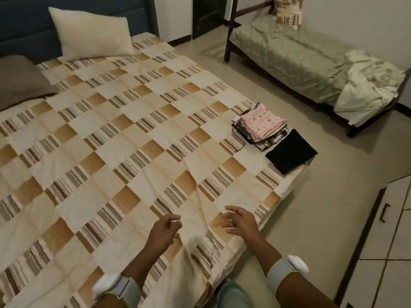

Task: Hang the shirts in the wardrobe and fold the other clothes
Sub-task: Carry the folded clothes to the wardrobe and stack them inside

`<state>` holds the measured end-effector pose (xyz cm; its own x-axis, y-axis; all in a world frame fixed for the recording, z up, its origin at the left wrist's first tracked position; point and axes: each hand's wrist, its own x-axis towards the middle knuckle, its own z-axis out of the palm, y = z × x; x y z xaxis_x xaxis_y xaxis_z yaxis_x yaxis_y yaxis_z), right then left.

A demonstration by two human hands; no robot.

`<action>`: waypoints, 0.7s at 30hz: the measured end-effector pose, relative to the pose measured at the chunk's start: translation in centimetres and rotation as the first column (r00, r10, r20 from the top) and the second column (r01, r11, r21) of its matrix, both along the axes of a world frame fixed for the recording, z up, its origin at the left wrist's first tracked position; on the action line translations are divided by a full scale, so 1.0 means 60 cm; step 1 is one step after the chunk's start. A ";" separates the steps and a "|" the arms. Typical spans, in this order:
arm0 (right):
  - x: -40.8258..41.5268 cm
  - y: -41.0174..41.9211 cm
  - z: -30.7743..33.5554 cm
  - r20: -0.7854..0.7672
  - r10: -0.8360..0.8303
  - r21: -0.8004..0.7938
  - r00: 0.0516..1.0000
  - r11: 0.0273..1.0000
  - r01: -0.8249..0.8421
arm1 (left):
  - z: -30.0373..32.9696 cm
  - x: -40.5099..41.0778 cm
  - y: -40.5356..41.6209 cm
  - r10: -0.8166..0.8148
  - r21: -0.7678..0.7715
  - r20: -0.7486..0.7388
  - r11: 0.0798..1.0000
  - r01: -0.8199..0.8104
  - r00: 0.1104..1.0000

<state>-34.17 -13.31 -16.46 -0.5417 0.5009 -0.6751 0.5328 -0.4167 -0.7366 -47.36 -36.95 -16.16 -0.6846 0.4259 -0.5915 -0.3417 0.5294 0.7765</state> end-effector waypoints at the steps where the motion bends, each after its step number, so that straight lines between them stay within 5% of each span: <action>1: -0.006 0.005 0.002 -0.016 -0.030 -0.017 0.999 0.999 0.029 | -0.002 0.000 0.006 -0.025 -0.002 -0.026 1.000 0.025 0.999; 8: -0.114 0.277 -0.187 -0.062 -0.334 -0.225 0.940 0.923 0.313 | -0.167 -0.124 0.317 -0.327 -0.202 -0.180 0.935 0.290 0.928; 15: -0.257 0.480 -0.364 -0.082 -0.511 -0.352 0.856 0.818 0.454 | -0.372 -0.329 0.582 -0.664 -0.454 -0.363 0.738 0.498 0.654; 21: -0.391 0.600 -0.469 -0.193 -0.606 -0.489 0.772 0.741 0.460 | -0.534 -0.424 0.746 -0.729 -0.600 -0.543 0.684 0.415 0.416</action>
<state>-57.65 22.69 -44.62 -0.4841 0.5049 -0.7146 -0.1042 -0.8442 -0.5259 -72.81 7.84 -48.18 -0.5865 0.7764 -0.2308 0.7058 0.6297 0.3245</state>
